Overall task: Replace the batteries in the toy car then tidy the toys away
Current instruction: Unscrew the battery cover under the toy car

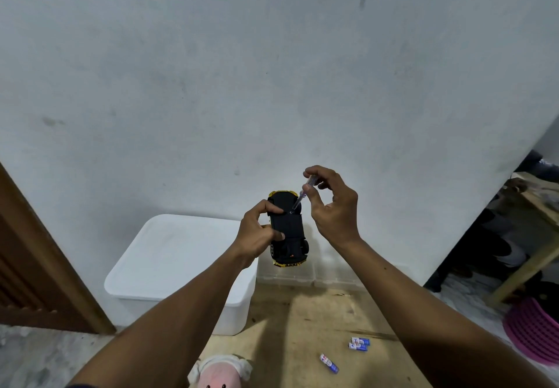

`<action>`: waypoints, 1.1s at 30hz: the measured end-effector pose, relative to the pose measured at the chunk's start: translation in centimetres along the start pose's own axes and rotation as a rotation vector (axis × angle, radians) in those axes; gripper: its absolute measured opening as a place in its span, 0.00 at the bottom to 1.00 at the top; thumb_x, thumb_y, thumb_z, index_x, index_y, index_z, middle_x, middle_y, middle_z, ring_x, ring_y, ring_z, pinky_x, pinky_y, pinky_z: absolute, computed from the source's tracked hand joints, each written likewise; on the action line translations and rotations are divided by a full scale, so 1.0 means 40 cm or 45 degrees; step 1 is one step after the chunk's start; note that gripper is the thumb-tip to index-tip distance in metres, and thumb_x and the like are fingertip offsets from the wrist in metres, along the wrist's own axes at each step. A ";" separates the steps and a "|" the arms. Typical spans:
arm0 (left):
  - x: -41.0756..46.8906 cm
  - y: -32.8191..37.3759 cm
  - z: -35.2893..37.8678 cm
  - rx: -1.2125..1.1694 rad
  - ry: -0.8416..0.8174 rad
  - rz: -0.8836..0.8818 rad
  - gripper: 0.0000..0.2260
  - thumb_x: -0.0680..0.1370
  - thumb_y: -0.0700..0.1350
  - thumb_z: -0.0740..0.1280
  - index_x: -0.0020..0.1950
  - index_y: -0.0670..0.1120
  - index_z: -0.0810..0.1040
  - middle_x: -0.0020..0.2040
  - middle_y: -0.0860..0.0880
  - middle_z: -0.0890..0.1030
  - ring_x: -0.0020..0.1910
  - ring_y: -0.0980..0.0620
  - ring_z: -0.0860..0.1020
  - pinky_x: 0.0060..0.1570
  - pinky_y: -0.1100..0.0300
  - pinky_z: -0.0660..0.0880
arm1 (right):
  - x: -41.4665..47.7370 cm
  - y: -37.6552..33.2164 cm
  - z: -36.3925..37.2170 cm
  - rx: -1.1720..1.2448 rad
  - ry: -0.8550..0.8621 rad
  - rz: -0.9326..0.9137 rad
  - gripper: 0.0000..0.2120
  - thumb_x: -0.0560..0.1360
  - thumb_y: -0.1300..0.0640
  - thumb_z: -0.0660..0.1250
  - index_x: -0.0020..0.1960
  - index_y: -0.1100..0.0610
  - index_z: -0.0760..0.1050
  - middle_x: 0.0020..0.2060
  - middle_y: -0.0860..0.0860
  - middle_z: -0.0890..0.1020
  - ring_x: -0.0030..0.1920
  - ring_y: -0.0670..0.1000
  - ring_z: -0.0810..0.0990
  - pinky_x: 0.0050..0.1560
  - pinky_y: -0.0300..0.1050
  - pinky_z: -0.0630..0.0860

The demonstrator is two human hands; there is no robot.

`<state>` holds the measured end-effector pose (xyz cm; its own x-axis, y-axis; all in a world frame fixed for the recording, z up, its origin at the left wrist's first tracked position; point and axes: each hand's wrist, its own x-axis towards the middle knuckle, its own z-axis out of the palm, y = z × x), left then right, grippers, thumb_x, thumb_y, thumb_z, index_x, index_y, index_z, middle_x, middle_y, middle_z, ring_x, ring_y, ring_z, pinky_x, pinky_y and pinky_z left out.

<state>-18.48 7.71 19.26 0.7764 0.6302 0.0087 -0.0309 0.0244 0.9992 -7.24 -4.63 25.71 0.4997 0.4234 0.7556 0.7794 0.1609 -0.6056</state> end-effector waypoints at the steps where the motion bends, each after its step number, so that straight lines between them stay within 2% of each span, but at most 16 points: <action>1: 0.000 0.001 -0.001 -0.004 0.002 -0.003 0.21 0.67 0.23 0.68 0.54 0.42 0.76 0.51 0.49 0.80 0.42 0.42 0.81 0.41 0.49 0.78 | 0.001 0.000 0.000 0.022 -0.010 0.025 0.17 0.75 0.70 0.69 0.60 0.56 0.77 0.49 0.51 0.84 0.48 0.50 0.83 0.52 0.44 0.78; 4: 0.002 0.004 -0.003 0.000 0.005 0.002 0.21 0.67 0.23 0.69 0.54 0.42 0.77 0.52 0.48 0.80 0.42 0.41 0.81 0.41 0.50 0.78 | -0.004 -0.004 0.001 0.038 -0.034 0.071 0.21 0.75 0.72 0.65 0.65 0.57 0.74 0.54 0.50 0.83 0.48 0.47 0.83 0.52 0.39 0.77; 6: 0.002 0.005 -0.004 0.009 0.005 0.005 0.21 0.66 0.24 0.69 0.53 0.44 0.77 0.54 0.46 0.80 0.43 0.41 0.81 0.41 0.49 0.79 | -0.005 -0.004 0.001 0.034 -0.031 0.027 0.20 0.74 0.71 0.67 0.64 0.58 0.76 0.53 0.49 0.83 0.47 0.49 0.83 0.52 0.41 0.78; 10: 0.001 0.006 -0.008 0.011 0.007 0.018 0.21 0.66 0.24 0.69 0.53 0.44 0.77 0.55 0.47 0.79 0.44 0.39 0.82 0.45 0.43 0.80 | 0.000 -0.004 0.005 0.003 0.036 -0.057 0.17 0.73 0.68 0.73 0.59 0.58 0.80 0.48 0.52 0.79 0.46 0.50 0.81 0.49 0.44 0.80; 12: -0.001 0.005 -0.008 0.018 0.008 0.018 0.21 0.66 0.24 0.69 0.53 0.43 0.77 0.56 0.46 0.79 0.45 0.39 0.82 0.45 0.43 0.81 | 0.000 -0.003 0.009 0.026 0.042 -0.032 0.18 0.74 0.71 0.70 0.61 0.59 0.79 0.46 0.53 0.79 0.44 0.48 0.81 0.48 0.44 0.81; 15: -0.004 0.005 -0.005 0.015 0.010 0.011 0.21 0.66 0.23 0.69 0.53 0.42 0.77 0.55 0.46 0.79 0.44 0.40 0.81 0.46 0.40 0.81 | -0.006 -0.002 0.011 0.020 -0.008 -0.047 0.20 0.76 0.71 0.66 0.65 0.58 0.77 0.49 0.53 0.82 0.49 0.47 0.82 0.50 0.47 0.81; 19: -0.007 0.012 -0.002 0.020 0.013 0.015 0.21 0.66 0.23 0.69 0.53 0.42 0.77 0.55 0.46 0.79 0.43 0.41 0.81 0.46 0.41 0.81 | -0.004 -0.009 0.012 0.036 0.027 -0.046 0.17 0.73 0.66 0.74 0.60 0.56 0.80 0.48 0.52 0.80 0.48 0.49 0.82 0.49 0.51 0.81; 22: -0.007 0.017 -0.004 0.018 0.016 0.016 0.21 0.66 0.23 0.69 0.53 0.42 0.77 0.55 0.46 0.79 0.43 0.41 0.81 0.46 0.42 0.81 | -0.001 -0.012 0.016 0.040 0.046 -0.042 0.20 0.73 0.69 0.72 0.62 0.55 0.79 0.47 0.52 0.78 0.46 0.51 0.82 0.49 0.48 0.82; 25: -0.008 0.017 -0.004 0.016 0.006 0.017 0.21 0.66 0.23 0.69 0.53 0.43 0.77 0.56 0.45 0.79 0.43 0.41 0.81 0.44 0.45 0.80 | -0.002 -0.014 0.021 0.036 0.027 -0.053 0.22 0.75 0.72 0.66 0.66 0.58 0.76 0.48 0.52 0.82 0.53 0.47 0.83 0.50 0.43 0.81; 28: -0.011 0.020 -0.002 0.010 0.007 0.013 0.21 0.66 0.23 0.68 0.53 0.43 0.77 0.55 0.46 0.79 0.43 0.41 0.82 0.43 0.47 0.80 | -0.001 -0.020 0.022 0.074 0.039 -0.024 0.19 0.75 0.68 0.70 0.65 0.58 0.77 0.50 0.51 0.84 0.56 0.44 0.83 0.53 0.41 0.79; 31: -0.012 0.021 -0.006 0.000 0.010 0.009 0.21 0.67 0.23 0.68 0.54 0.42 0.76 0.54 0.47 0.80 0.43 0.41 0.82 0.42 0.49 0.80 | -0.001 -0.021 0.017 0.062 0.075 0.035 0.16 0.73 0.65 0.74 0.60 0.55 0.79 0.50 0.50 0.85 0.53 0.45 0.83 0.52 0.33 0.73; 33: -0.013 0.023 -0.009 0.001 0.012 0.003 0.21 0.67 0.22 0.68 0.54 0.41 0.76 0.52 0.47 0.80 0.42 0.42 0.81 0.40 0.50 0.79 | -0.003 -0.014 0.016 0.051 0.074 0.058 0.17 0.74 0.66 0.72 0.61 0.54 0.77 0.49 0.49 0.84 0.52 0.47 0.83 0.49 0.36 0.73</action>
<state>-19.16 7.68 20.15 0.7706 0.6373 0.0106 -0.0324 0.0226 0.9992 -7.99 -4.23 25.80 0.5566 0.3789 0.7394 0.7401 0.1782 -0.6484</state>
